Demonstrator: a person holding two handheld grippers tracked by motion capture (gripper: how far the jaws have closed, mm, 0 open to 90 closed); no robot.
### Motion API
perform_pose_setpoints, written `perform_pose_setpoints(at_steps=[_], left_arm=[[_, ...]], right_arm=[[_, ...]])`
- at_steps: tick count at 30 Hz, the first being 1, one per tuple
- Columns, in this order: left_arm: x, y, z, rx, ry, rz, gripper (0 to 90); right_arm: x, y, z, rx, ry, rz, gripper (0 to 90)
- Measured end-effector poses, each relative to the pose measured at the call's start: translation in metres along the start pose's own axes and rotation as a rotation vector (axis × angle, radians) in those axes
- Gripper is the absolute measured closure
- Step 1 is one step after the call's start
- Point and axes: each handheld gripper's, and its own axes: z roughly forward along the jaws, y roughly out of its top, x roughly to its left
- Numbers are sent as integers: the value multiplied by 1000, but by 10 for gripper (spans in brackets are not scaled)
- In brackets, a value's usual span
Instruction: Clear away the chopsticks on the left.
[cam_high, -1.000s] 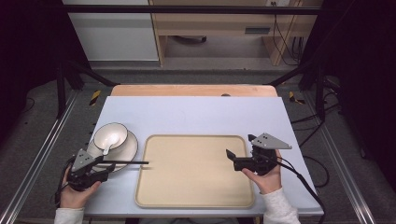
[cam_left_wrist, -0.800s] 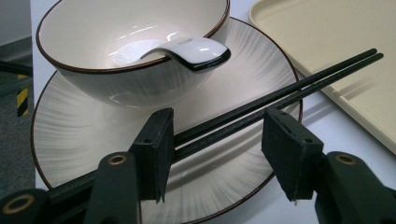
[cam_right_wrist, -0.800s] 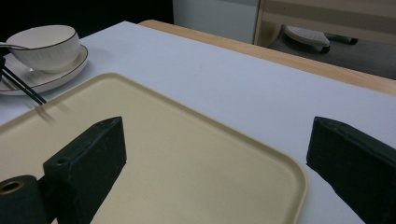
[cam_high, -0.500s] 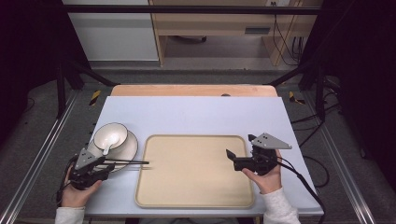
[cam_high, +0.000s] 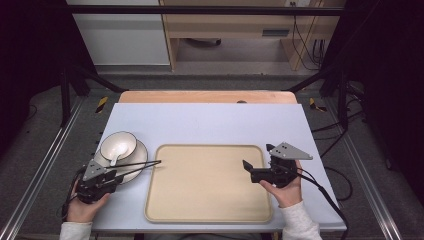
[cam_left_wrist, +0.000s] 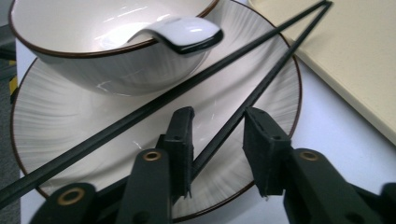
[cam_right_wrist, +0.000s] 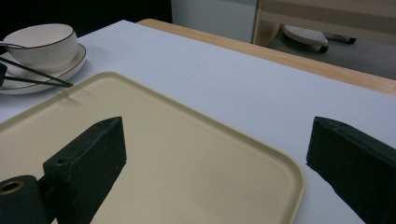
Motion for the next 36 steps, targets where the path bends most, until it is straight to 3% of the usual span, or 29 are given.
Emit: perform_pose_setpoints(at_steps=[7,16,24,36], left_arm=[[-5,2,0,16,-22,20,738],[-10,4,1,13,-24,15,821],[-11,8,3,-6,-41,-17,795],[-10,13,9,17,-49,-36,839]], right_arm=[[0,0,0,0,1,0,49],[0,-1,2,6,1,0,49],[0,0,1,1,2,-2,49],[0,1,-1,-6,3,5,49]])
